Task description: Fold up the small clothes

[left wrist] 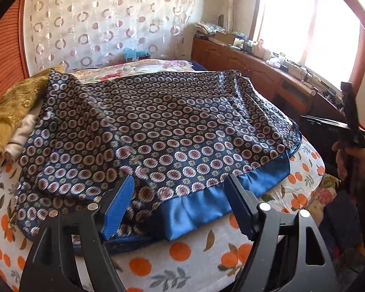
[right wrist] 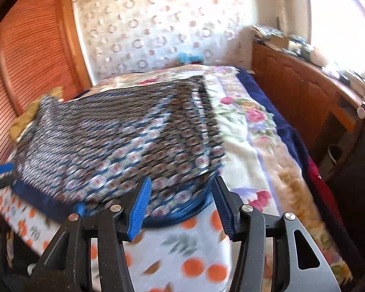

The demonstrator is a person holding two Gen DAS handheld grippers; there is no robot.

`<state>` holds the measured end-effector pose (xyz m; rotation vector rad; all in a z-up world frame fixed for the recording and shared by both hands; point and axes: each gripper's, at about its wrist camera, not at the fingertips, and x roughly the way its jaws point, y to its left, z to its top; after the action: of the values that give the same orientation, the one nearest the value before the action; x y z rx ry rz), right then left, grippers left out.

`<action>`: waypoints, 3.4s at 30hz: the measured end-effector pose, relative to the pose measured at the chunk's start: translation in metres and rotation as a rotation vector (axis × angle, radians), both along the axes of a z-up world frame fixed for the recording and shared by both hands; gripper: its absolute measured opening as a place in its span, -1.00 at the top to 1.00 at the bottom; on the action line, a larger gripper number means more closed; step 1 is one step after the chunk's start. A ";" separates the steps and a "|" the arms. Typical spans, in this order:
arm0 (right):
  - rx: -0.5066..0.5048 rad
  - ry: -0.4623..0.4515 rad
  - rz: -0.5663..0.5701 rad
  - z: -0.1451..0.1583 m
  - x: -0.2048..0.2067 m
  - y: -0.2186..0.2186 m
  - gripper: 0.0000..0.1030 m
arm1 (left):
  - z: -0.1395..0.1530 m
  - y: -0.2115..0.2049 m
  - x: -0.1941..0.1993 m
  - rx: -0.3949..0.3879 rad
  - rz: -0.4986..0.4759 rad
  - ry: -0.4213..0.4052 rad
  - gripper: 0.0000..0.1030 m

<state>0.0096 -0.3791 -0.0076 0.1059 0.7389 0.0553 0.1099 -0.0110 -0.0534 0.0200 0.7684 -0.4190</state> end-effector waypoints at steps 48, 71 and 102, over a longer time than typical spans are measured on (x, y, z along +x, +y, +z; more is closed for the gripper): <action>-0.086 0.059 -0.012 -0.018 0.042 0.007 0.10 | -0.037 0.163 0.071 0.009 0.428 0.108 0.03; -0.003 -0.065 0.041 0.002 -0.015 0.000 -0.09 | 0.088 -0.100 0.099 0.065 -0.120 -0.101 0.93; -0.046 -0.102 0.119 0.025 0.021 0.001 -0.09 | 0.058 -0.117 0.143 0.089 -0.103 -0.030 -0.46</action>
<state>0.0303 -0.3777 0.0174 0.0148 0.6437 0.1560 0.2525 -0.1283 0.0042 0.1496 0.7587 -0.4806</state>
